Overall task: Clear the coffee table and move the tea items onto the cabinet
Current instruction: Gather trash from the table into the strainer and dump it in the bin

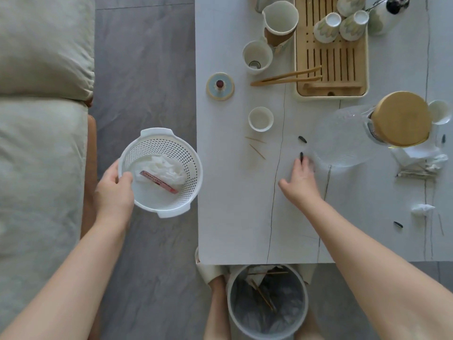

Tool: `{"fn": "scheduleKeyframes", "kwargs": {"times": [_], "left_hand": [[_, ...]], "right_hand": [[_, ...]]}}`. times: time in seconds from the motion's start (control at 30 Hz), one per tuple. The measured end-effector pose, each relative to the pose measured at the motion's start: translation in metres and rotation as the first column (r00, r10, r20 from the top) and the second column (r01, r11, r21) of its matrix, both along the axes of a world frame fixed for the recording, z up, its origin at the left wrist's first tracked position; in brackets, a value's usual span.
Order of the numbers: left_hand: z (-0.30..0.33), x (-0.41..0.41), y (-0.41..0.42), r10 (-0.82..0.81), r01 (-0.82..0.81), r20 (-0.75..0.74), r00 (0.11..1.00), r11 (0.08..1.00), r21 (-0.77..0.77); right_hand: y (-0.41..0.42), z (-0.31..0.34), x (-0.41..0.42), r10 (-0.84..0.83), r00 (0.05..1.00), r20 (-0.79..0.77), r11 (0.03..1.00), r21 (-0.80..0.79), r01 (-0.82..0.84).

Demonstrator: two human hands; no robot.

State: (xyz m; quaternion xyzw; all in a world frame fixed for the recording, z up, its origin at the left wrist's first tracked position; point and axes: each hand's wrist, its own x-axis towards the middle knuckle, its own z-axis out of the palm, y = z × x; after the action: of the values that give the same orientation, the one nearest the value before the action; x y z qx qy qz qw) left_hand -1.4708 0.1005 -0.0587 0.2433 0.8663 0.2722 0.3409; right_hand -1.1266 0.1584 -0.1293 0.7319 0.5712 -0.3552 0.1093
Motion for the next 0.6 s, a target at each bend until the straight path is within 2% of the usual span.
{"fn": "scheduleKeyframes", "kwargs": {"times": [0.2,0.27,0.37,0.5,0.6], "left_hand": [[-0.017,0.001,0.01,-0.017,0.017,0.0,1.0,1.0,0.006],[-0.021,0.001,0.015,0.003,-0.003,0.013,1.0,1.0,0.019],[-0.025,-0.004,0.023,0.018,-0.018,0.012,1.0,0.999,0.034],[-0.03,-0.011,0.03,0.005,-0.005,-0.005,1.0,0.999,0.042],[-0.034,-0.014,0.033,-0.019,0.02,-0.037,0.999,0.999,0.032]], "right_hand": [[-0.008,-0.006,-0.054,0.178,0.982,-0.07,0.984,0.046,-0.175],[-0.007,-0.007,-0.064,0.15,0.986,-0.075,0.982,0.127,-0.14],[0.008,-0.01,-0.055,0.013,0.999,-0.037,0.976,0.219,-0.005],[0.033,-0.017,-0.028,-0.006,0.998,0.057,0.99,0.138,-0.002],[0.033,-0.022,-0.036,0.01,0.998,0.062,0.994,0.112,-0.017]]}}
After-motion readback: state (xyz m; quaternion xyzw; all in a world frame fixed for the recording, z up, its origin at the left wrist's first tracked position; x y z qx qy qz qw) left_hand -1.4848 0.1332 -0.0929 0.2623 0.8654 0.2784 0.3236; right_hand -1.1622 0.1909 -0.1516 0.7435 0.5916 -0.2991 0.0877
